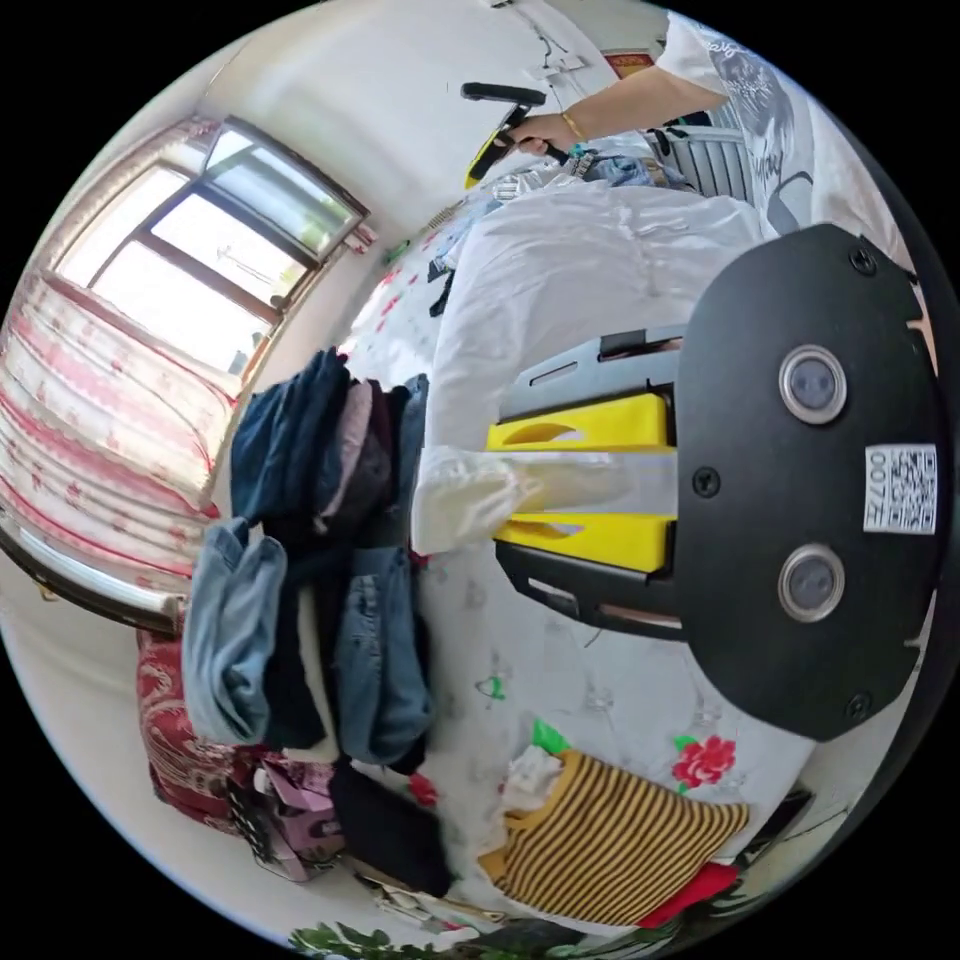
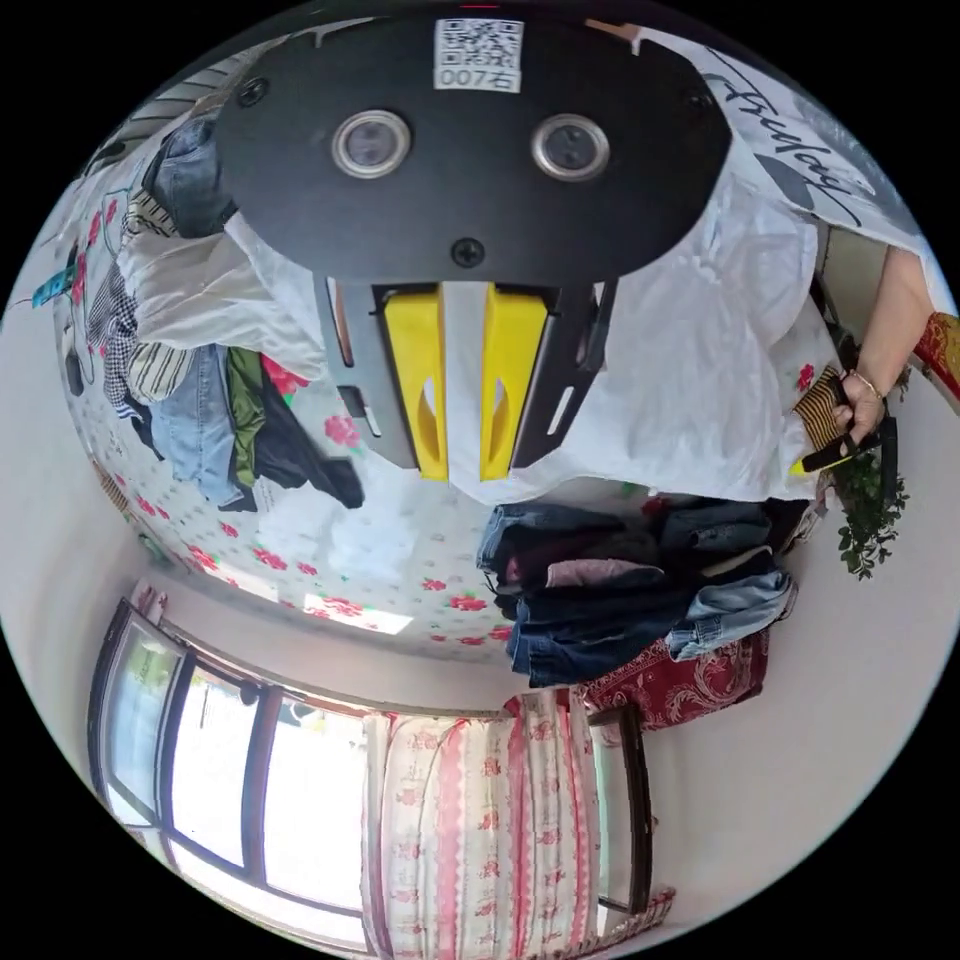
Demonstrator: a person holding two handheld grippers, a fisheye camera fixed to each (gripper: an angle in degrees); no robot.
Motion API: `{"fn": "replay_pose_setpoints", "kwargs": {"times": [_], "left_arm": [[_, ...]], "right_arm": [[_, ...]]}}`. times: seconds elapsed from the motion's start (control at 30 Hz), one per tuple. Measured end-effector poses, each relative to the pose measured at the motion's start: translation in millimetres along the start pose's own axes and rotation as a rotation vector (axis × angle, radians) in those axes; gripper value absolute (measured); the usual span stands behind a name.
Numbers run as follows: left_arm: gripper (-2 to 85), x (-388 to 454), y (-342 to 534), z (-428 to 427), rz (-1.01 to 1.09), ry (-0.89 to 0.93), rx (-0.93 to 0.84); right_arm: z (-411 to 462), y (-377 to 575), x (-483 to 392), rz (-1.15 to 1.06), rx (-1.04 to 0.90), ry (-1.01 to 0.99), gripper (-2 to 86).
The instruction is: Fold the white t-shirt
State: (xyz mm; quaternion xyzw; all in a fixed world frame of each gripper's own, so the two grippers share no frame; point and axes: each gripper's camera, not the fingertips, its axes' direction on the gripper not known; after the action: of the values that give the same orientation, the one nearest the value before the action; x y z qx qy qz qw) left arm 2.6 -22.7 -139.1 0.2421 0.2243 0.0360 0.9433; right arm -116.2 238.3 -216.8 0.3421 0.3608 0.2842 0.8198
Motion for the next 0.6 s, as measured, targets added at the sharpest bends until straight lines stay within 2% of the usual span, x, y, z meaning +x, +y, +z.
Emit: {"fn": "replay_pose_setpoints", "kwargs": {"times": [0.2, 0.3, 0.47, 0.6], "left_arm": [[9.3, -46, 116, 54, -0.127, 0.037, -0.232], [9.7, -30, 155, 77, -0.132, 0.113, -0.325], [10.0, -5, 177, 94, -0.061, 0.163, -0.390], [10.5, 11, 186, 77, 0.032, 0.198, -0.380]], "right_arm": [[64, 132, 61, 0.278, -0.339, -0.045, 6.4], [72, 141, 82, 0.378, -0.339, -0.070, 7.0], [78, 117, 89, 0.372, -0.347, -0.175, 7.7], [57, 126, 58, 0.222, -0.371, -0.295, 8.7]]}}
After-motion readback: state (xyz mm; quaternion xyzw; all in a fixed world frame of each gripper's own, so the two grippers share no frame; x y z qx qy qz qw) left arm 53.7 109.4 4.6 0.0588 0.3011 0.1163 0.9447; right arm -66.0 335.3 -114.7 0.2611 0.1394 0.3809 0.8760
